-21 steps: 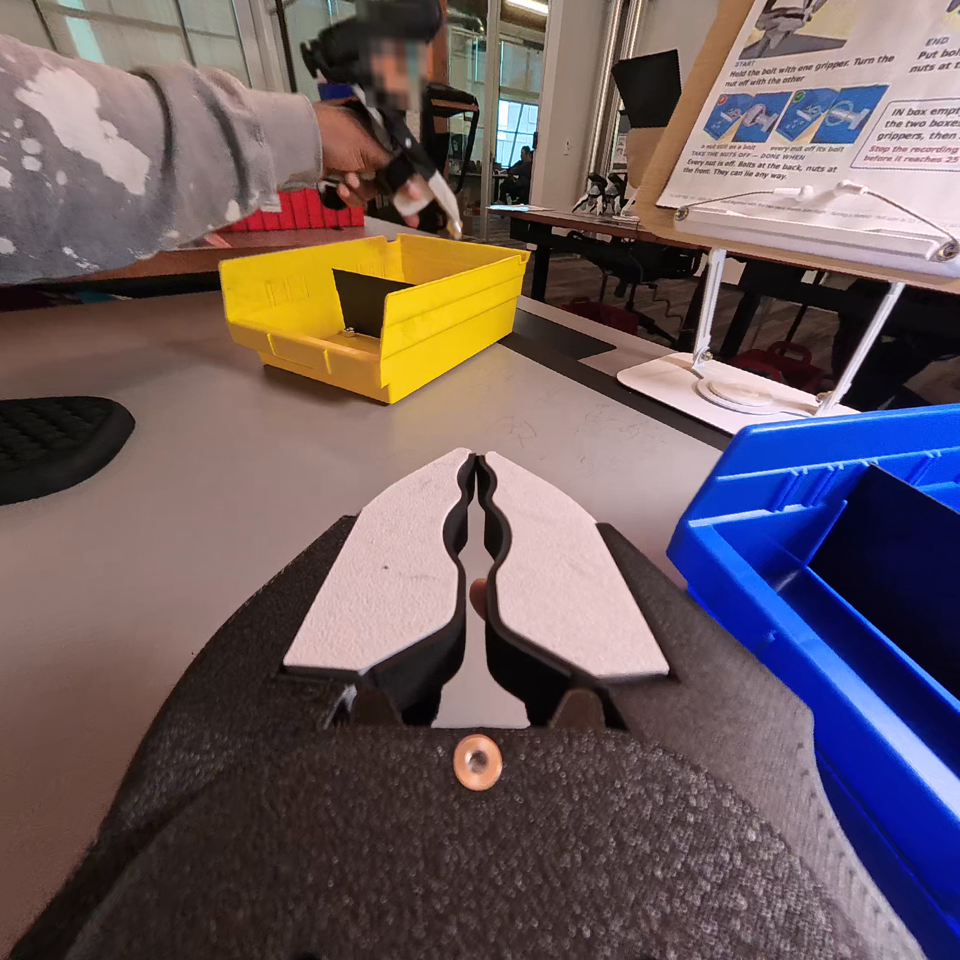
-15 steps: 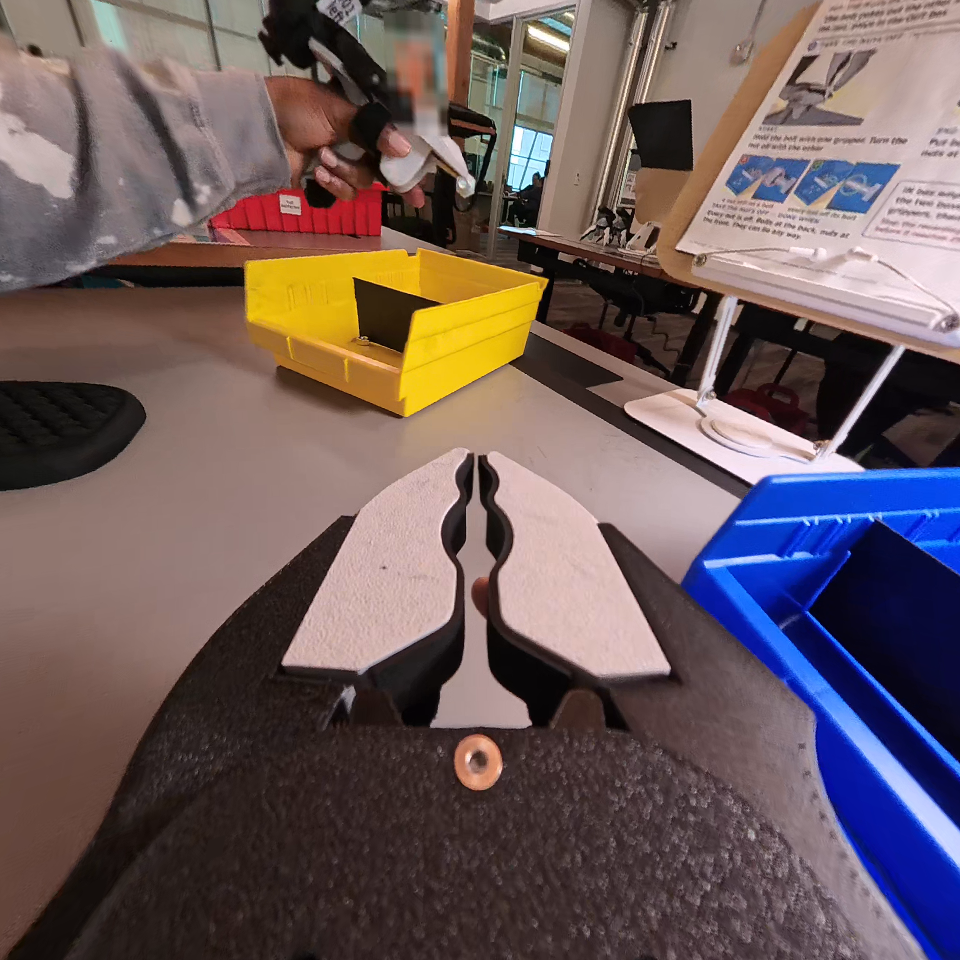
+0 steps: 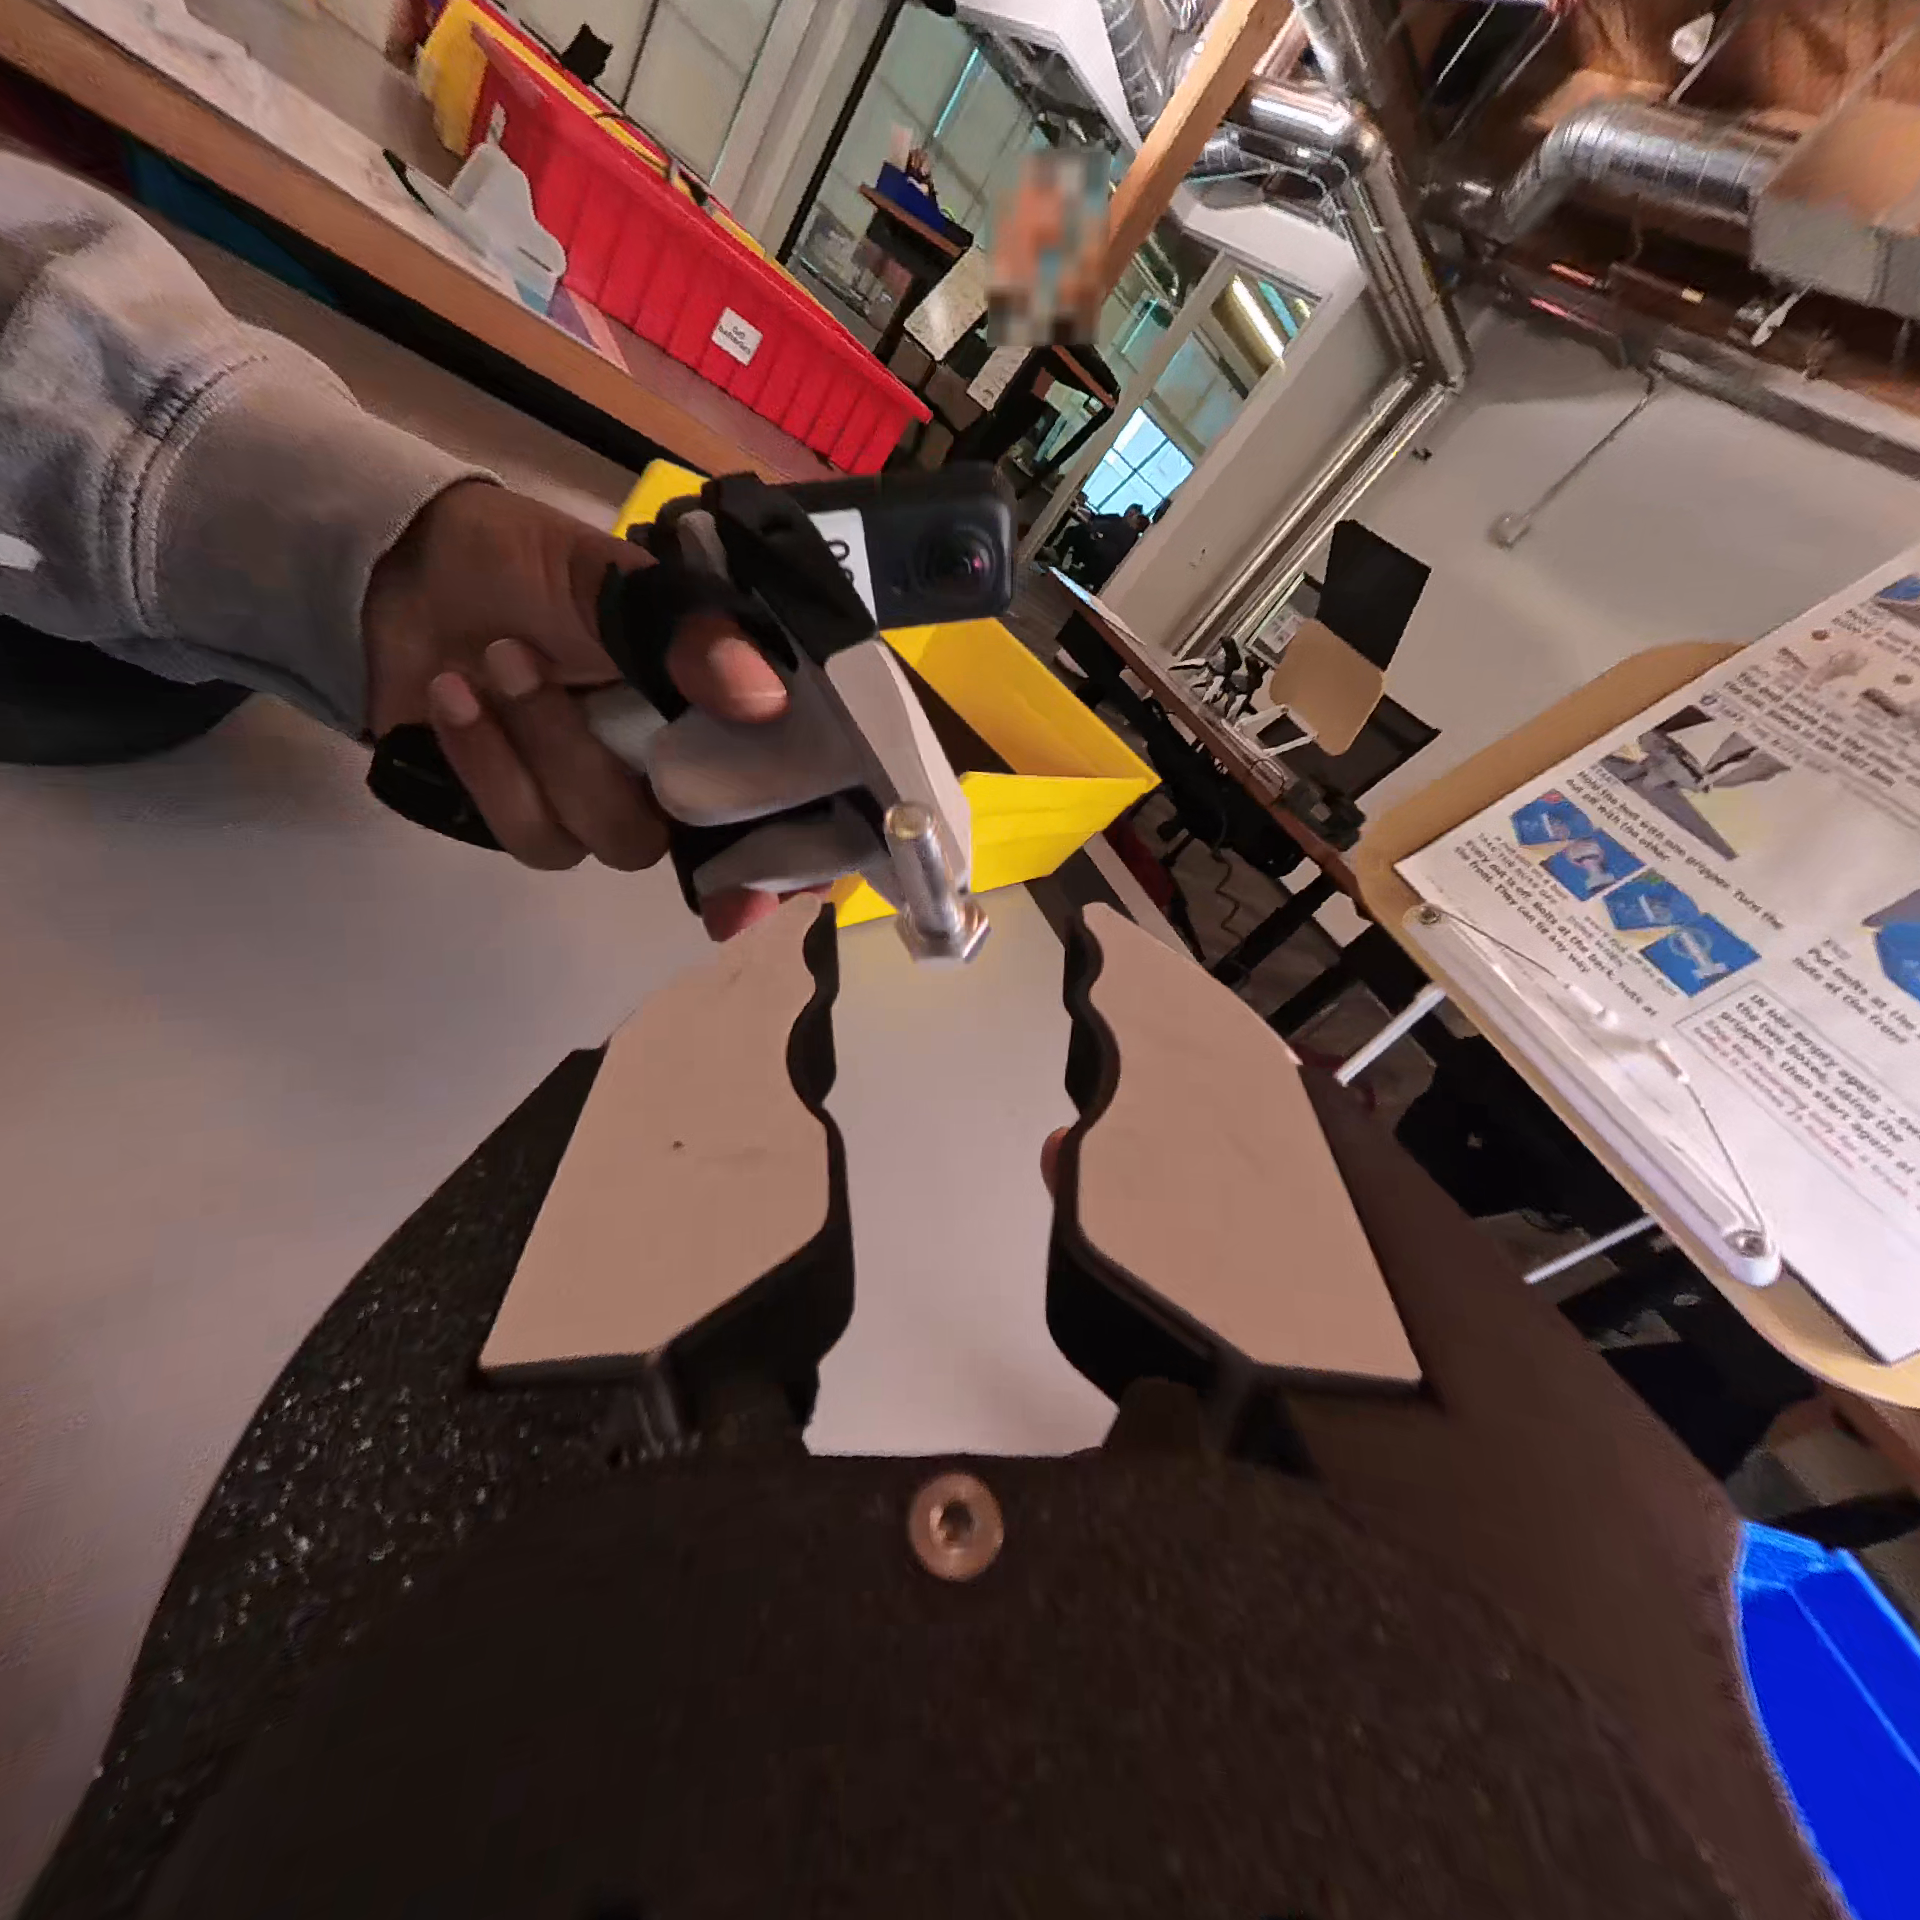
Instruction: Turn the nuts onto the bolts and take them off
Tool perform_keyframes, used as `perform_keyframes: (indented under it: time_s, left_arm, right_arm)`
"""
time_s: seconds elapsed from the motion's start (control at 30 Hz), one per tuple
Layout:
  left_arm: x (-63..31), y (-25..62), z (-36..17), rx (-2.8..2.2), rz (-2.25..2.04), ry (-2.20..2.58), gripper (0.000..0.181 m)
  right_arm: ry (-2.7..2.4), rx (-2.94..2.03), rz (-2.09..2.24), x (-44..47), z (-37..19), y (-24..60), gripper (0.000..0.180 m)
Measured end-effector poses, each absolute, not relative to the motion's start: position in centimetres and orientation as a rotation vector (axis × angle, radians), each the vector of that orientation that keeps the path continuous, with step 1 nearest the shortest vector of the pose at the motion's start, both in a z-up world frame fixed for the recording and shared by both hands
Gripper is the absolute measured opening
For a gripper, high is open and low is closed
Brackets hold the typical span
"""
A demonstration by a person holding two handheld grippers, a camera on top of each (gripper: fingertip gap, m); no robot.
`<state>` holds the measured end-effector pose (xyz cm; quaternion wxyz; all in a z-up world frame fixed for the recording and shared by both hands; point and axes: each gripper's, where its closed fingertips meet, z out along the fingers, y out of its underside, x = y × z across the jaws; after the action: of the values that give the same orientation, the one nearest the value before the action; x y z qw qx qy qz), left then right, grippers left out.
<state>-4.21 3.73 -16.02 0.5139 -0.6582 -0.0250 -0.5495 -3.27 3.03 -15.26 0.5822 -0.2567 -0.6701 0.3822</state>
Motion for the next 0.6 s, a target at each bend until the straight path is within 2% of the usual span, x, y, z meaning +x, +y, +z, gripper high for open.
perform_keyframes:
  time_s: [0.27,0.4,0.5,0.6]
  left_arm:
    - [-3.2,4.2,-17.7,-1.579,-1.484,-0.124,0.007]
    - [-2.7,4.2,-18.0,-1.584,-1.515,-0.133,0.006]
    - [-2.3,4.3,-18.3,-1.595,-1.528,-0.142,0.007]
    - [-2.4,4.5,-18.7,-1.643,-1.443,-0.112,0.007]
  right_arm:
    - [-1.555,-0.569,0.895,-2.7,-16.4,2.7,0.017]
    - [-1.591,-0.575,0.903,-2.5,-17.4,2.8,0.018]
    - [-1.584,-0.57,0.914,-2.4,-17.5,2.8,0.01]
    - [-1.615,-0.661,1.003,-2.4,-17.9,3.1,0.009]
